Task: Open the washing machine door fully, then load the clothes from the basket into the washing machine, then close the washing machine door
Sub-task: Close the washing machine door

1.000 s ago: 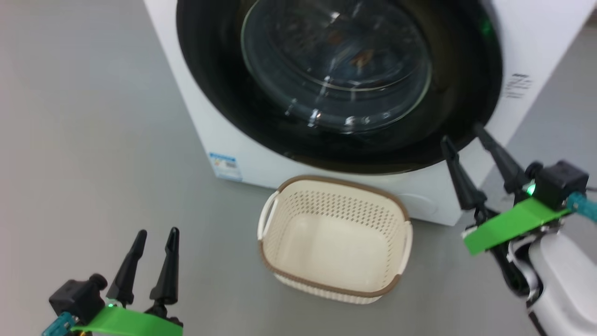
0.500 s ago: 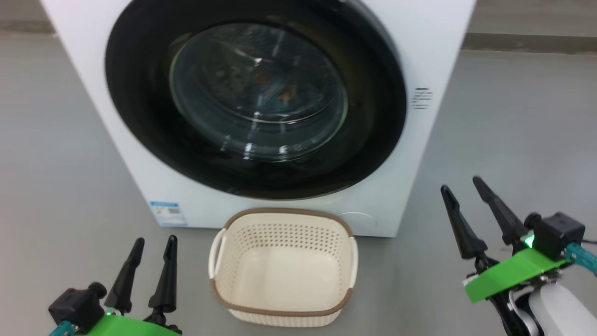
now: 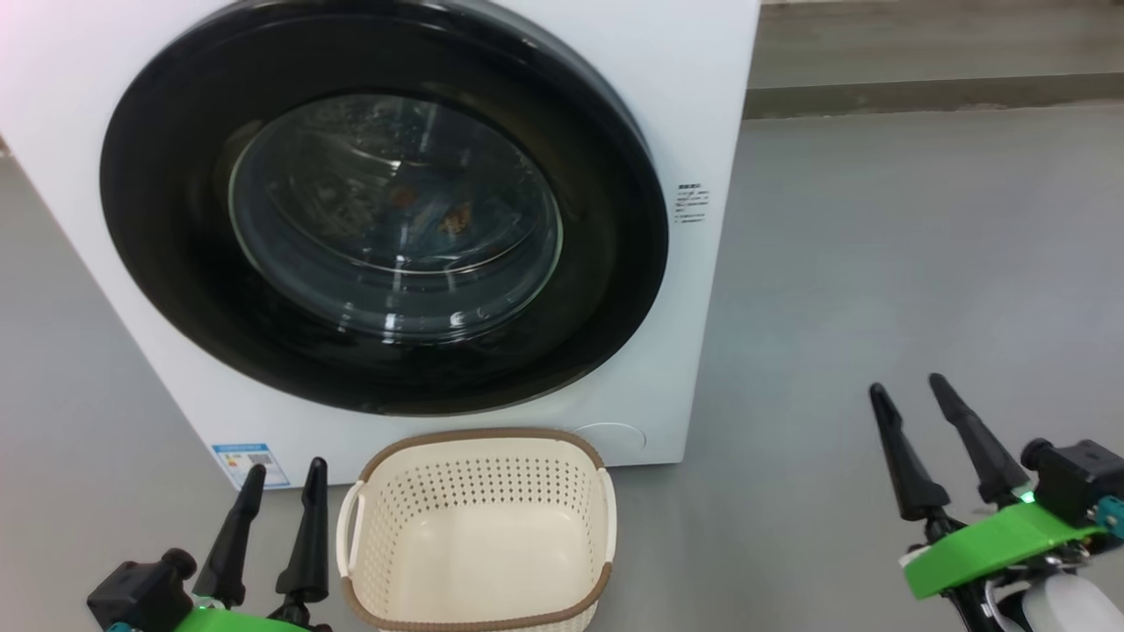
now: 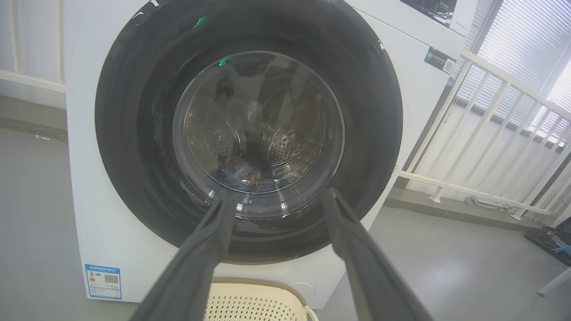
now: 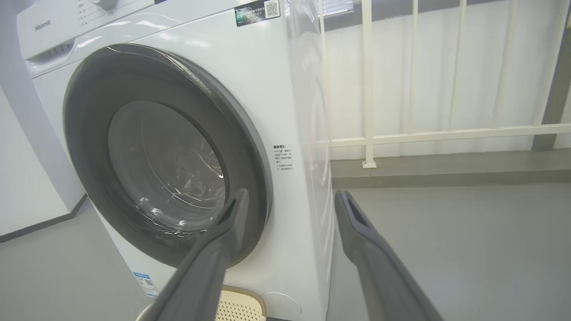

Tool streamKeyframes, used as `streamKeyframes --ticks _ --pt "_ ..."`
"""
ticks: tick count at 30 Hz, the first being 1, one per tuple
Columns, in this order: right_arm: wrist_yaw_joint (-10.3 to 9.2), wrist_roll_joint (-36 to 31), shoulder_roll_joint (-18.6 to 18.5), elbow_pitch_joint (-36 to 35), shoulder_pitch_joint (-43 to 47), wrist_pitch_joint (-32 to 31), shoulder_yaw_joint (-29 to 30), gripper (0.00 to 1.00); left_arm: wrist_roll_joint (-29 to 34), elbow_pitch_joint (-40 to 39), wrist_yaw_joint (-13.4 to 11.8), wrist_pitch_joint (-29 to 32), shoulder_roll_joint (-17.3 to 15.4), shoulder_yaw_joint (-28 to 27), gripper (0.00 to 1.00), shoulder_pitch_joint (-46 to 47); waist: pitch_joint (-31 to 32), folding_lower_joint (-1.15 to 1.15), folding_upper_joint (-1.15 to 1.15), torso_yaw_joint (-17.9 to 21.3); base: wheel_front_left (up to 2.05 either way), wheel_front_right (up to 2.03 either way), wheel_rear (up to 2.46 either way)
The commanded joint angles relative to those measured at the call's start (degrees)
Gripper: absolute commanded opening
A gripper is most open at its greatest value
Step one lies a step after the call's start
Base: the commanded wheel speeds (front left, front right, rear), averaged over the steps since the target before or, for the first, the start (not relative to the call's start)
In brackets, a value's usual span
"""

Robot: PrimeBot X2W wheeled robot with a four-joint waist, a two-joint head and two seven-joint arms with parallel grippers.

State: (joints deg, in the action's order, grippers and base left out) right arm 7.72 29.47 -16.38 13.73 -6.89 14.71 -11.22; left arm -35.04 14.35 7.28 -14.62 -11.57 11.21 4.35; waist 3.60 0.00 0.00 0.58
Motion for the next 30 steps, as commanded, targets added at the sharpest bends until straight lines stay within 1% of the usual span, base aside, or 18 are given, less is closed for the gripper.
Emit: streamKeyframes --ticks 1,6,16,30 --pt "-0.23 1.1 -1.0 -1.1 0.3 0.3 -0.2 1.00 0.3 -1.8 0.2 -0.4 -0.8 -2.1 1.00 0.8 0.5 0.00 0.00 0.6 0.00 0.00 0.00" --pt "-0.23 1.1 -1.0 -1.0 1.4 0.3 0.6 1.00 -0.4 -2.1 0.2 -0.4 -0.6 -2.2 1.00 0.5 0.6 0.00 0.00 0.9 0.00 0.00 0.00" --pt "-0.23 0.8 -0.5 -0.9 1.8 0.3 1.4 1.00 -1.7 -2.1 0.2 -0.4 -1.4 -1.0 1.00 0.5 0.4 0.00 0.00 0.5 0.00 0.00 0.00" --pt "-0.23 0.6 -0.1 -0.2 1.9 0.3 1.3 1.00 -1.4 -1.8 0.2 -0.4 -1.7 -1.0 1.00 0.7 0.1 0.00 0.00 0.0 0.00 0.00 0.00"
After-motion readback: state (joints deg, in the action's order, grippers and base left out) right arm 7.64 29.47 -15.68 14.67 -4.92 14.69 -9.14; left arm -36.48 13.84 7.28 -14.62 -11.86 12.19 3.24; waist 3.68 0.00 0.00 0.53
